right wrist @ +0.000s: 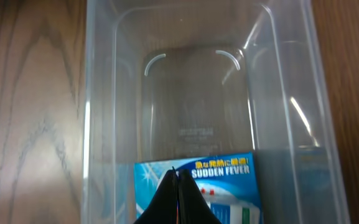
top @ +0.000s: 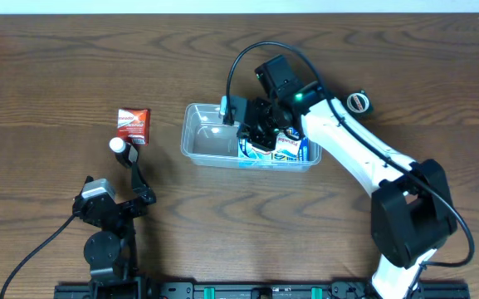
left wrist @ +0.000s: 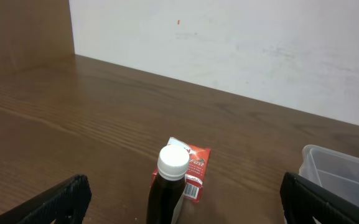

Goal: Pack container
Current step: 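Lower the white Panadol box into the container beside the blue box, then open right gripper and lift it away toward the green Zam-Buk tin, then move left gripper down over the dark white-capped bottle and grasp it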

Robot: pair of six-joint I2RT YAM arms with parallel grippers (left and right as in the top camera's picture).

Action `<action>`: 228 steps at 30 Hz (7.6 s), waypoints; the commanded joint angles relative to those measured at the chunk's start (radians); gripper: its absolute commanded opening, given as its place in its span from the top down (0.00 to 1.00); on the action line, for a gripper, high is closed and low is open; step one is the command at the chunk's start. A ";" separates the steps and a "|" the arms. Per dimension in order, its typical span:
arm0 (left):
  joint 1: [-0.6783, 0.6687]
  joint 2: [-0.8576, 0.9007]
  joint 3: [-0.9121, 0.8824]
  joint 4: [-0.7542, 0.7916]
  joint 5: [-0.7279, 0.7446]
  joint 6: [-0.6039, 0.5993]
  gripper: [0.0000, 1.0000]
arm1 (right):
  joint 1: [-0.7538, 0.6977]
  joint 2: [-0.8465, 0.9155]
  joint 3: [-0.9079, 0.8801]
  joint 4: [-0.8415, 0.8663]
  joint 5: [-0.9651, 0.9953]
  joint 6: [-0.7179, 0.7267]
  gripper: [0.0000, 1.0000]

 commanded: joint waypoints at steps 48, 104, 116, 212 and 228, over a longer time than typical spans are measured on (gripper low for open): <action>-0.004 -0.004 -0.020 -0.038 -0.012 0.017 0.02 | 0.001 0.102 0.084 -0.084 0.296 0.001 0.99; -0.004 -0.004 -0.020 -0.038 -0.012 0.018 0.02 | -0.027 0.128 0.193 0.053 0.218 0.341 0.91; -0.004 -0.004 -0.020 -0.038 -0.012 0.017 0.02 | -0.295 0.128 0.297 0.033 0.195 0.577 0.53; 0.055 1.492 1.015 -0.596 -0.029 0.182 0.35 | -0.496 0.128 0.296 -0.093 0.203 0.587 0.01; 0.055 1.494 1.015 -0.563 0.029 0.182 0.53 | -0.496 0.128 0.296 -0.093 0.203 0.588 0.01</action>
